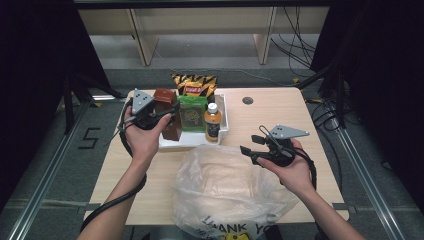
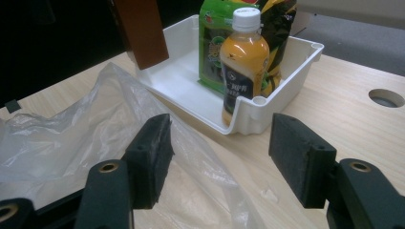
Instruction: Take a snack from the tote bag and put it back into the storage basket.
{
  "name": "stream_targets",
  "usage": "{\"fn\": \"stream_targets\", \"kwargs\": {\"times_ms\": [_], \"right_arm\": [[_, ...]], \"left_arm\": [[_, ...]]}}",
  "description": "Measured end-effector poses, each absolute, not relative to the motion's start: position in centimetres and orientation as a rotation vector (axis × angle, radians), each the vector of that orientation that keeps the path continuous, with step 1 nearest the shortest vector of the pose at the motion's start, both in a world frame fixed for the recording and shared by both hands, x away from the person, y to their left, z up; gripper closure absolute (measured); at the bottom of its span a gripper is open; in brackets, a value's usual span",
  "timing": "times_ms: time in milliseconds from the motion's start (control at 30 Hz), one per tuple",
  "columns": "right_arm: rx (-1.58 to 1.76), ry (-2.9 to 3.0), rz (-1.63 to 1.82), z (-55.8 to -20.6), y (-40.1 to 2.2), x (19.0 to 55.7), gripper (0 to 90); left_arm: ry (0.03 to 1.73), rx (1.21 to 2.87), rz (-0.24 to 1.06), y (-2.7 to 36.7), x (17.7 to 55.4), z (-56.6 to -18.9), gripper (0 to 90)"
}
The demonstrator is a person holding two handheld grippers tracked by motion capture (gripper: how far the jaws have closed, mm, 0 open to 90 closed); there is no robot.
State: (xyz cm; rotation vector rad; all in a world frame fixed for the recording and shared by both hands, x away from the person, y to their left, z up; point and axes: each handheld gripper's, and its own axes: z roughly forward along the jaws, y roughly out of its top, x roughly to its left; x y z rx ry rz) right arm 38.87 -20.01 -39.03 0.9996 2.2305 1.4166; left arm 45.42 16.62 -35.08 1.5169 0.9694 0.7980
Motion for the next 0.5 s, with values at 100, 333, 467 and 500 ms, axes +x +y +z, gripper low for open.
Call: {"fn": "stream_targets", "kwargs": {"times_ms": [100, 333, 467, 500], "right_arm": [[1.004, 2.22, 1.425, -39.2, -19.9, 38.9, 40.6], [0.989, 2.225, 1.411, -39.1, -20.0, 38.9, 40.6], [1.0, 2.225, 1.43, -39.2, -19.9, 38.9, 40.6], [1.021, 2.221, 1.43, -39.2, -19.9, 38.8, 40.6]], "left_arm": [[0.978, 1.525, 0.807, 16.7, 45.8, -35.3, 26.6], [1.027, 1.518, 0.785, 16.5, 46.4, -36.0, 26.6], [1.033, 1.516, 0.781, 16.5, 46.7, -36.4, 26.6], [1.036, 1.516, 0.78, 16.5, 46.7, -36.5, 26.6]]}}
